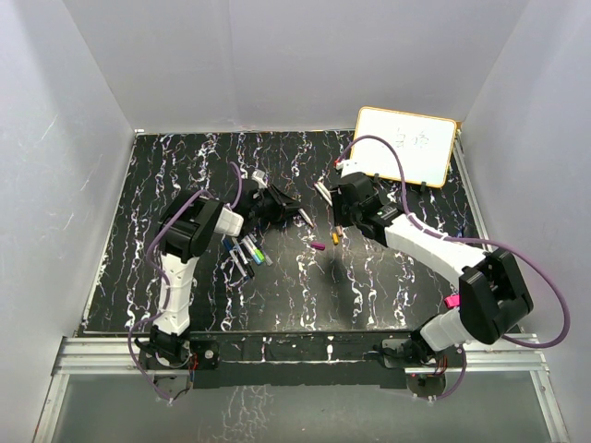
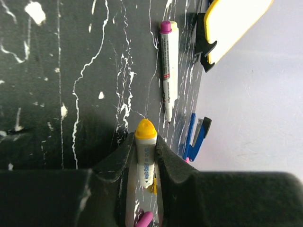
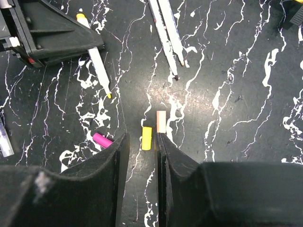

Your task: Open the pen caps

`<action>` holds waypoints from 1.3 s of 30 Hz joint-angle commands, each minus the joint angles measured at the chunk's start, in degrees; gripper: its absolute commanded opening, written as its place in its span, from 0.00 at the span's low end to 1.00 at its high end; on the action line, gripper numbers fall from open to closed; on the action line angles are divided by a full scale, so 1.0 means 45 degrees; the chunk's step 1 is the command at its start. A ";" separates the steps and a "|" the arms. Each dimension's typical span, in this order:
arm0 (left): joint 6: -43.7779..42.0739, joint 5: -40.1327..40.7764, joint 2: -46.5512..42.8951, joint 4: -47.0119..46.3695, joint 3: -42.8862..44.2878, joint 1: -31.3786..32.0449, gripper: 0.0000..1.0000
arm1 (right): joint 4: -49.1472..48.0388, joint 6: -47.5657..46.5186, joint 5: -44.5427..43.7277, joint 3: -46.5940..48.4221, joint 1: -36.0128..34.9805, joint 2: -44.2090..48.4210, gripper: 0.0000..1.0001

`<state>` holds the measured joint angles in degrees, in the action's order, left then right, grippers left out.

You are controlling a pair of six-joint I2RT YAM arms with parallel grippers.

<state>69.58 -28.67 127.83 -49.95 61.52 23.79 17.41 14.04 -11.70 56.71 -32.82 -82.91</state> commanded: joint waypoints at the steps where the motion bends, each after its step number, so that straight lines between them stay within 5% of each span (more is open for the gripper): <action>1: 0.0225 -0.0123 0.0024 -0.0397 0.0486 0.0101 0.00 | -0.0222 -0.0067 -0.0339 0.0230 0.0050 0.0526 0.27; 4: 0.0195 -0.0114 0.0060 -0.0269 0.0524 0.0157 0.02 | -0.0179 -0.0072 -0.0312 0.0256 0.0086 0.0573 0.27; 12: 0.0130 -0.0114 -0.0050 0.0085 0.0498 0.0236 0.48 | -0.0168 -0.0065 -0.0163 0.0203 0.0077 0.0480 0.27; 23: 0.0519 -0.0208 -0.0913 -0.0304 -0.0140 0.0221 0.55 | -0.0212 -0.0079 0.0113 0.0230 0.0081 0.0325 0.27; 33: -0.1300 0.1042 -0.5218 0.1682 -0.1355 -0.0736 0.60 | -0.0966 -0.0482 0.2157 0.0314 -0.0164 -0.0778 0.35; 35: -0.2098 0.1539 -0.6357 0.2697 -0.1502 -0.0957 0.66 | -0.1131 -0.0531 0.2213 0.0571 -0.0633 -0.1322 0.37; 38: -0.2844 0.2369 -0.7936 0.4011 -0.2089 -0.1339 0.96 | -0.1222 -0.0521 0.2273 0.1273 -0.1351 -0.2355 0.40; 39: -0.2894 0.2469 -0.8424 0.4016 -0.2479 -0.1544 0.98 | -0.1245 -0.0484 0.2294 0.1474 -0.1561 -0.2666 0.42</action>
<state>62.39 -22.68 98.74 -38.89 54.30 19.27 16.08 12.32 -3.62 58.00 -35.88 -91.05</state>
